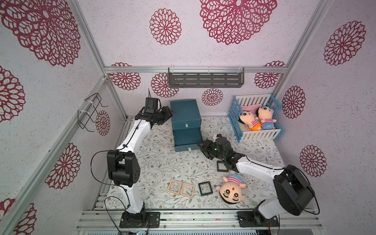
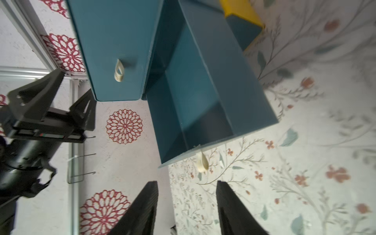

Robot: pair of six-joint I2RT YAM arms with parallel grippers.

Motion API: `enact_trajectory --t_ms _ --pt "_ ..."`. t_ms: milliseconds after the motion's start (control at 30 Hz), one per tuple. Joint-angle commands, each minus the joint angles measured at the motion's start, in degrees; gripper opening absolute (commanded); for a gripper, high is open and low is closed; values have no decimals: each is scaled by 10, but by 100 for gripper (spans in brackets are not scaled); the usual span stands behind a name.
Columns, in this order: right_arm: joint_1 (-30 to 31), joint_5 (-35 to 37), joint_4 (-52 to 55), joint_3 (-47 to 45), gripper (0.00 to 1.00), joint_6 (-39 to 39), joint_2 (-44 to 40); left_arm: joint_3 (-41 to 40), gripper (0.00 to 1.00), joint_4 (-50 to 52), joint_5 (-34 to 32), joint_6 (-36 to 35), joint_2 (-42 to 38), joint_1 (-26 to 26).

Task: Place the brooch boxes into the drawer by color
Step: Open the drawer in the storage box, then pick up the brooch box from the center of the board.

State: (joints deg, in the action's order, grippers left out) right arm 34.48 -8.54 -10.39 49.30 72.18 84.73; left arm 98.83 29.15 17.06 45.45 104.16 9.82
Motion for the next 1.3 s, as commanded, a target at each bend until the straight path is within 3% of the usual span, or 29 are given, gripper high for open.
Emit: enact_trajectory --t_ms 0,267,367,500,700,933,1267 --pt "-12 45 70 -2 50 -131 -59 -53 63 4 -64 -35 -72 26" --pt "-52 95 144 -51 48 -274 -152 -262 63 -42 -168 -39 -252 101" --pt "-60 113 184 -52 58 -312 -163 -323 63 -57 -201 -38 -307 142" --pt "-69 122 247 -49 79 -360 -153 -393 64 -64 -247 -32 -369 202" --pt "-71 151 308 -61 99 -408 -119 -493 64 -81 -314 -4 -447 290" --pt "-71 153 298 -84 99 -440 -77 -561 66 -94 -363 22 -503 342" --pt "-71 154 281 -77 99 -459 -21 -586 67 -98 -364 34 -506 372"
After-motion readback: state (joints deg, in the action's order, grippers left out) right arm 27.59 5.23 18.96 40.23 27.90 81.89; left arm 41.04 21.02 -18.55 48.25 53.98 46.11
